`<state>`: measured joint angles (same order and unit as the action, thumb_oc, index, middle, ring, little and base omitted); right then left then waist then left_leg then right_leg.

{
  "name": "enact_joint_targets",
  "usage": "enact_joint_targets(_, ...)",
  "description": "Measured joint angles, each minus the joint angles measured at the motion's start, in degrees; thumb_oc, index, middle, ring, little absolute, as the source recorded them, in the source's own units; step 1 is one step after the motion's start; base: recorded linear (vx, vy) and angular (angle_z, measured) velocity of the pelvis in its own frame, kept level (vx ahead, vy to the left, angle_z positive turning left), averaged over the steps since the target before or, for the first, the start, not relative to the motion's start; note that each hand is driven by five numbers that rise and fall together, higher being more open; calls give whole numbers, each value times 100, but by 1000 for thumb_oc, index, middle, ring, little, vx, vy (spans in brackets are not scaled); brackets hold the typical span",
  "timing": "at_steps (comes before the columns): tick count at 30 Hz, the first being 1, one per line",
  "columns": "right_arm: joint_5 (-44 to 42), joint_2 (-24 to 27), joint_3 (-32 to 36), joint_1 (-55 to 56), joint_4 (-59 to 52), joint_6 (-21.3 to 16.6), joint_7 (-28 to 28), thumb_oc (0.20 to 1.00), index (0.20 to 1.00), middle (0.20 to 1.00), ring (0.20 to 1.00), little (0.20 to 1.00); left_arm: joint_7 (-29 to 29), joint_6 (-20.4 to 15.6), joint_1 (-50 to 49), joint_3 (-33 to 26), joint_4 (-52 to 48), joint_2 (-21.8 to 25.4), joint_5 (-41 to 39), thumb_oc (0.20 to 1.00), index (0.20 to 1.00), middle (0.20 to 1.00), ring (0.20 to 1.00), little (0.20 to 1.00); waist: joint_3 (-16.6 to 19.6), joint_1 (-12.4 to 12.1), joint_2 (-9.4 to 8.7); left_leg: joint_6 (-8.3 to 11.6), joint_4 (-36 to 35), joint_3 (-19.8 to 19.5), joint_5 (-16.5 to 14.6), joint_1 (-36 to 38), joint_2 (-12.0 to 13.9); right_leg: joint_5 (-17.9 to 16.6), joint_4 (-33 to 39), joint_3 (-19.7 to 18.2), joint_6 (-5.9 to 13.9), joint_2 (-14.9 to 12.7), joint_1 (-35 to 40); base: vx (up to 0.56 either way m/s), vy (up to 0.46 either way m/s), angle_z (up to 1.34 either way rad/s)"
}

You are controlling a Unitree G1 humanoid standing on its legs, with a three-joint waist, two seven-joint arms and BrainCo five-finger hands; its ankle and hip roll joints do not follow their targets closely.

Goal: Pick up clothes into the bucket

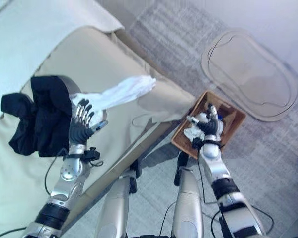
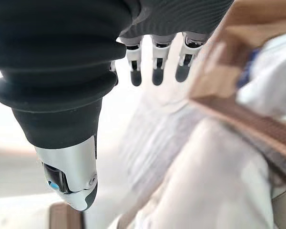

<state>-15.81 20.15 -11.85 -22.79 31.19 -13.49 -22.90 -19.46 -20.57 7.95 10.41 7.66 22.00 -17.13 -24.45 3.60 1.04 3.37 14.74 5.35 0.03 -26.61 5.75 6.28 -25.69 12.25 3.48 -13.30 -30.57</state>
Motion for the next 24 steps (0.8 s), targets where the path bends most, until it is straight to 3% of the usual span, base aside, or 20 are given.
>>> enact_joint_targets(8, 163, -212, -200, 624, -375, -18, 435, 1000, 1000, 1000, 1000, 1000, -553, 153, -84, -325, 363, 107, 1232, 1000, 1000, 1000, 1000, 1000, 277, -78, -173, 3, -791, -132, 178, 1207, 4, -150, 924, 337, 129, 125, 1402, 103, -1, 10)
enact_joint_targets(13, -1027, -548, -267, 1226, -522, -142, 1265, 1000, 1000, 1000, 1000, 1000, -886, 506, -153, -563, 798, 110, 2118, 1000, 1000, 1000, 1000, 1000, 575, -167, -181, 27, -1040, -149, 212, 1512, -24, -301, 1406, 418, 241, 188, 1854, 106, 47, 5)
enact_joint_targets(18, -1024, -377, -301, 1709, -831, -143, 1502, 1000, 1000, 1000, 1000, 1000, -1107, 665, -255, -830, 1132, 160, 2764, 1000, 1000, 1000, 1000, 1000, 676, -155, -192, 27, -1092, -171, 211, 1789, -90, -372, 1667, 490, 323, 152, 2262, 85, 35, 5)
enact_joint_targets(24, -1024, -361, -325, 2144, -841, -138, 1653, 1000, 1000, 1000, 1000, 1000, -1349, 784, -330, -964, 1588, 146, 2944, 1000, 1000, 1000, 1000, 1000, 902, -175, -235, 28, -1164, -239, 211, 1889, -90, -456, 1919, 582, 343, 202, 2490, 41, 13, 6)
